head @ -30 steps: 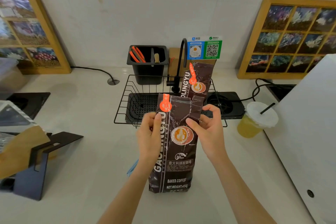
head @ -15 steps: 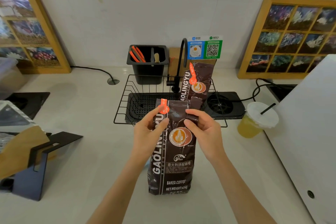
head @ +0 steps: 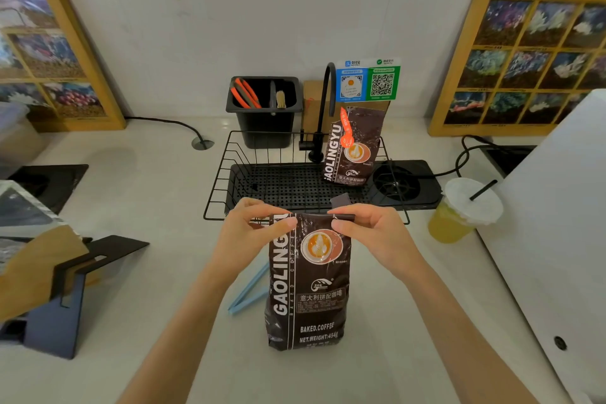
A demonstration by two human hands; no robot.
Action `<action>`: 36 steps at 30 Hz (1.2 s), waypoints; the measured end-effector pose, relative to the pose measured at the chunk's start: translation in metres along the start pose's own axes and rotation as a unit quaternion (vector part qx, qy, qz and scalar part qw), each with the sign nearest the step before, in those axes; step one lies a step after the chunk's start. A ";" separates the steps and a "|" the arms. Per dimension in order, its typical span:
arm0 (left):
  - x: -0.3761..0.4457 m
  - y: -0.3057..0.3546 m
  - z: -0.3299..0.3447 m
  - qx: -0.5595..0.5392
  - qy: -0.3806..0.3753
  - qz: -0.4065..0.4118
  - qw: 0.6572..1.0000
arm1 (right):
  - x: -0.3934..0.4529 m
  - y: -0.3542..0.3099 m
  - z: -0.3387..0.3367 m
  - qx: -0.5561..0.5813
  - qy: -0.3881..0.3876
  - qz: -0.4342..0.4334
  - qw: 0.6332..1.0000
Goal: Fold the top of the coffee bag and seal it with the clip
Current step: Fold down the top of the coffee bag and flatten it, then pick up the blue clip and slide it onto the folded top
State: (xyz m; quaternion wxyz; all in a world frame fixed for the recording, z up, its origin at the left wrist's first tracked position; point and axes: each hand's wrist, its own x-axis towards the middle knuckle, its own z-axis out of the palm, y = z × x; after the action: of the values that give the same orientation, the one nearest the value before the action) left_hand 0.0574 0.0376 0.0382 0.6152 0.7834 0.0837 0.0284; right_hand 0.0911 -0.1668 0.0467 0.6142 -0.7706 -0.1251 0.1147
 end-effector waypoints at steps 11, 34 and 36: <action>-0.009 0.004 0.005 -0.154 -0.052 -0.057 0.985 | -0.003 0.005 0.008 0.030 -0.004 0.017 0.999; -0.036 -0.106 -0.026 0.237 -0.031 -0.056 0.969 | 0.009 0.021 0.008 0.140 0.054 0.078 0.986; -0.042 -0.122 -0.022 0.296 -0.061 -0.025 0.953 | 0.009 0.021 0.010 0.138 0.053 0.080 0.986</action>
State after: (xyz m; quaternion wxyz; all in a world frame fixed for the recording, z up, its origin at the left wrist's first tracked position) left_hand 0.0008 0.0793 -0.0726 0.3597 0.9284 0.0701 -0.0609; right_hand 0.0970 -0.1594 0.0237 0.7090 -0.6913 -0.0138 0.1386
